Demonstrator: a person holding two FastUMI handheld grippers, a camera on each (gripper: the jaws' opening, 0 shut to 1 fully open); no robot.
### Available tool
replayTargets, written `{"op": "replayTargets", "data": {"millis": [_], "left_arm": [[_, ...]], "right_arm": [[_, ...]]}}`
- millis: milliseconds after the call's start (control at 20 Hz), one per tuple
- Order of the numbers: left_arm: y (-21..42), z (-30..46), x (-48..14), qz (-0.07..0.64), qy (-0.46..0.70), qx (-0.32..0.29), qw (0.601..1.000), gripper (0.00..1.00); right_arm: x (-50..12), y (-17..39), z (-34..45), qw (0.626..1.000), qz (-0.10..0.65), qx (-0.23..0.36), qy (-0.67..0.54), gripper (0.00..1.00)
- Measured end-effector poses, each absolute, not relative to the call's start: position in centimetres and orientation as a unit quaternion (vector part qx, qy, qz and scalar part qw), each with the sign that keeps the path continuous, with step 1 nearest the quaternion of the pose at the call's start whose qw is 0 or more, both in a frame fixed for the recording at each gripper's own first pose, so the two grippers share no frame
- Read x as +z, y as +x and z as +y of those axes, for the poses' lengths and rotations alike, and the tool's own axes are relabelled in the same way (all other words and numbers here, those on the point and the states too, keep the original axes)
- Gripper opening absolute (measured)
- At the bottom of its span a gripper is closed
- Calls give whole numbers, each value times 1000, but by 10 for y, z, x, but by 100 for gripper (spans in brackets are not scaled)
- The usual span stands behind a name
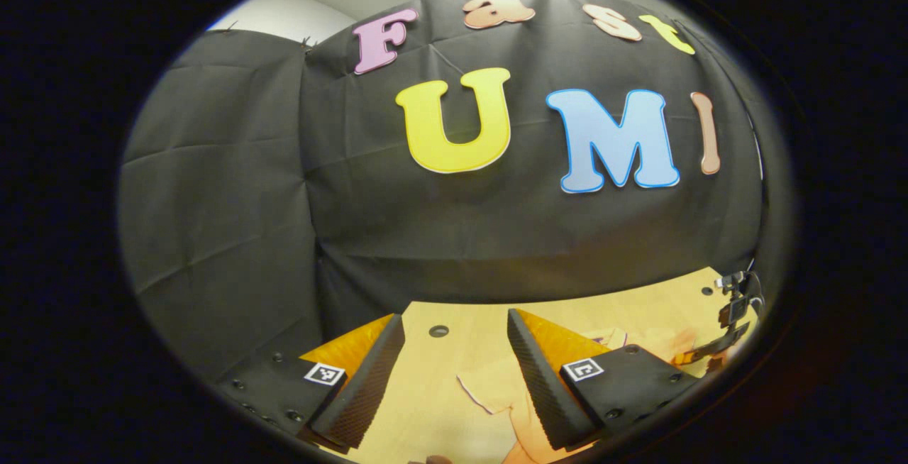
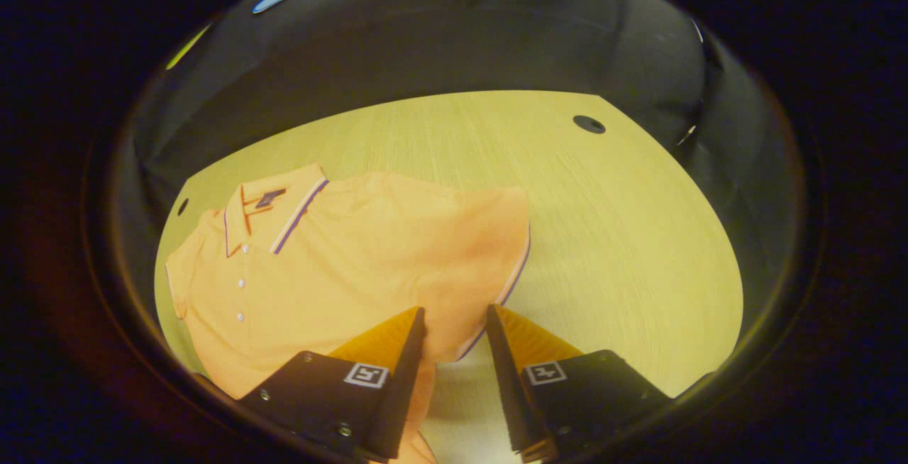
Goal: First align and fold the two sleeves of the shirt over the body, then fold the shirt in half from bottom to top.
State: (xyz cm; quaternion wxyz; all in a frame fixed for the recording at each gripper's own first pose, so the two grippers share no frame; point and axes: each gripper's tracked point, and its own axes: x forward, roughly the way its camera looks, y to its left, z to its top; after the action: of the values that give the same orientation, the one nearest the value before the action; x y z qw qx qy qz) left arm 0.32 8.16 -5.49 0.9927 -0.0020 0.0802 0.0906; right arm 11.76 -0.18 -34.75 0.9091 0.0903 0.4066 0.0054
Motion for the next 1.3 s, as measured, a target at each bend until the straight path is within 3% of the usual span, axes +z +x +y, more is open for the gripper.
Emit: {"op": "replayTargets", "data": {"millis": [150, 200, 250, 300, 600, 800, 1000, 1300], "left_arm": [[7, 76, -55, 81, -4, 86, 993, 96], [8, 74, -56, 81, -4, 85, 993, 96], [8, 73, -55, 81, -3, 85, 993, 96], [8, 73, -55, 81, -2, 85, 993, 96], [6, 77, -54, 82, -1, 89, 993, 96], [1, 81, -56, 84, -5, 94, 992, 95], [-4, 89, -58, 86, -10, 102, 991, 96], [-15, 105, -66, 95, -15, 120, 988, 95]], "right_arm": [[-346, 120, 6, 902, 418, 20, 107, 51], [-343, 121, 6, 903, 414, 17, 111, 15], [-343, 122, 8, 902, 417, 16, 110, 15], [-344, 122, 7, 904, 414, 14, 104, 6], [-318, 129, 9, 928, 374, 1, -6, 6], [-283, 143, 35, 939, 318, 24, -127, 6], [-266, 148, 82, 928, 278, 76, -234, 6], [-296, 126, 138, 893, 295, 143, -310, 6]]}}
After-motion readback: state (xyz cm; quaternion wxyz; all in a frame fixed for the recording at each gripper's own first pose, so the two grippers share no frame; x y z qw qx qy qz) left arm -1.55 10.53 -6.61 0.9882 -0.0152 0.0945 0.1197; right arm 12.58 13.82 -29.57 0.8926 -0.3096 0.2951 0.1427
